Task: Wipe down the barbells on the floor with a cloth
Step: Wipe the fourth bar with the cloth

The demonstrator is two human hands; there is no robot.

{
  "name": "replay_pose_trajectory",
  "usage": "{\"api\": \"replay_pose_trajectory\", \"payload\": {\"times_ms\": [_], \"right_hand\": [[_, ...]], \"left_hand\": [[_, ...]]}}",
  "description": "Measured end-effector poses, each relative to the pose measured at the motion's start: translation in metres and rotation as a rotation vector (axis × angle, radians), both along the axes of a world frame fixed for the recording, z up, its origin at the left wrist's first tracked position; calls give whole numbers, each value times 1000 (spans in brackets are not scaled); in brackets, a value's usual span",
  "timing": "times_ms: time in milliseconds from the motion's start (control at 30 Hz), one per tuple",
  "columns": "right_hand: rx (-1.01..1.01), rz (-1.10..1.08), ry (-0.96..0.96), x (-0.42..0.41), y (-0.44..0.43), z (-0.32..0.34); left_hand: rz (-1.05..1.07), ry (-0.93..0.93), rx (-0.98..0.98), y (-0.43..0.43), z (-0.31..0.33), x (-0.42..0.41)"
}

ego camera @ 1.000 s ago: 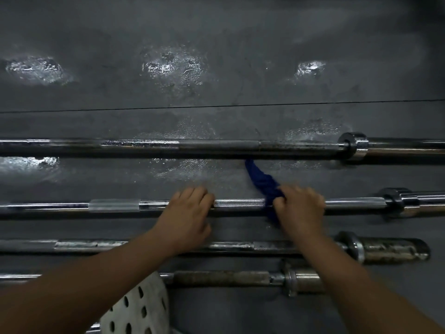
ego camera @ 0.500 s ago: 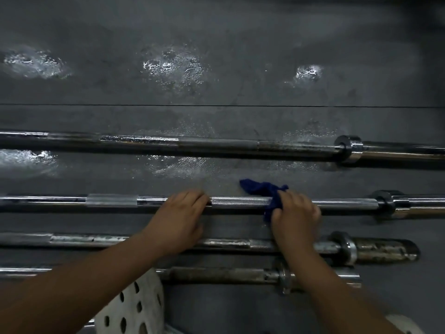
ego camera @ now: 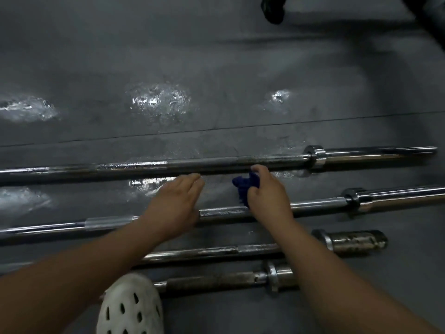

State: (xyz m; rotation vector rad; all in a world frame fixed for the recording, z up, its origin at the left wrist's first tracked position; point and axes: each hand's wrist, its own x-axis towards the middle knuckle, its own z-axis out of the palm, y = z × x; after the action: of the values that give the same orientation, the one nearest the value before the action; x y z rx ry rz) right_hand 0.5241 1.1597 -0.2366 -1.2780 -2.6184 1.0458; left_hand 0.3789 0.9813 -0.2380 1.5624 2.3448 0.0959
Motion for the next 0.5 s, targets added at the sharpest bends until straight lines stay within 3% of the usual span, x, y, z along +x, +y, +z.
{"api": "replay_pose_trajectory", "payload": {"times_ms": [367, 500], "right_hand": [[302, 181, 181, 31, -6, 164], [355, 189, 239, 35, -16, 201]], "left_hand": [[-18, 198, 28, 32, 217, 8], [54, 244, 38, 25, 255, 29]]}}
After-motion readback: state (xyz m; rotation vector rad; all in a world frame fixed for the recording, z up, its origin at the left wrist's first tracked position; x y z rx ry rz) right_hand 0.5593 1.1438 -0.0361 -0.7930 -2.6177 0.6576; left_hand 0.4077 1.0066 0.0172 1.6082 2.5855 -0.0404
